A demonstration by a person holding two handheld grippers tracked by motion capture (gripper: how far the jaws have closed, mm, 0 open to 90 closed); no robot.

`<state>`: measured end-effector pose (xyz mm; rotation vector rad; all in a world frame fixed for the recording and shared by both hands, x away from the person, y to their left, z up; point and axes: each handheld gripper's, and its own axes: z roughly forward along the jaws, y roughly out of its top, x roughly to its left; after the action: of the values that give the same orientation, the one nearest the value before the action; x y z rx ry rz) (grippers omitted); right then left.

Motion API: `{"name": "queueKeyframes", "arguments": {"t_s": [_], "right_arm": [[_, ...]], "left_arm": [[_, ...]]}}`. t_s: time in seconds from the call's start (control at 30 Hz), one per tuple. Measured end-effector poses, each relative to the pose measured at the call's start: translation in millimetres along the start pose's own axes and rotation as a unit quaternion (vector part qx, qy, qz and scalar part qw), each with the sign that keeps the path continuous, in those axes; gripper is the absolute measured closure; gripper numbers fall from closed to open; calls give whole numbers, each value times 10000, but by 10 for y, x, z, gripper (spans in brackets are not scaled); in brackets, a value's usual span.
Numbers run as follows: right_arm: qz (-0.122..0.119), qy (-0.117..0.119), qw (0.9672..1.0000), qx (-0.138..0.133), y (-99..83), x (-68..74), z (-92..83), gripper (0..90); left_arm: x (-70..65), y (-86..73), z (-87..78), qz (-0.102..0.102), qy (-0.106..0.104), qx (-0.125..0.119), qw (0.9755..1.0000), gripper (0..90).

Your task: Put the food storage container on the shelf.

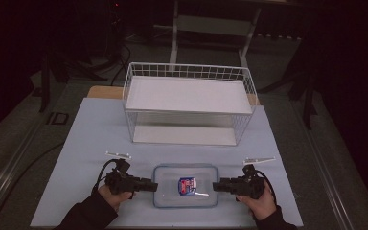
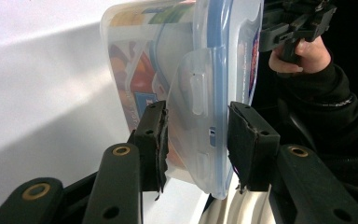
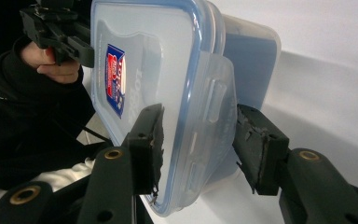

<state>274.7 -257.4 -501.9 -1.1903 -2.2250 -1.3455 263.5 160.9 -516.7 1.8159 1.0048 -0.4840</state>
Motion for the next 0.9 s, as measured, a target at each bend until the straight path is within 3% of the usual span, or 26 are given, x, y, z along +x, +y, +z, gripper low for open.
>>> {"name": "queueKeyframes", "arguments": {"t_s": [0.23,0.53,0.77,0.9], "right_arm": [[-97,-76,9999,-2,10,47,-3,533],[-266,-181,9993,-178,228,50,-47,529],[-391,-258,9981,-391,410,10,-66,529],[-432,-342,9974,-455,548,-65,-86,528]], "left_arm": [[-94,18,-39,238,189,-117,9995,590],[-117,189,-67,337,332,-353,9983,586],[-65,327,-63,436,404,-541,9968,583],[-18,487,-23,503,461,-645,9956,581]]}}
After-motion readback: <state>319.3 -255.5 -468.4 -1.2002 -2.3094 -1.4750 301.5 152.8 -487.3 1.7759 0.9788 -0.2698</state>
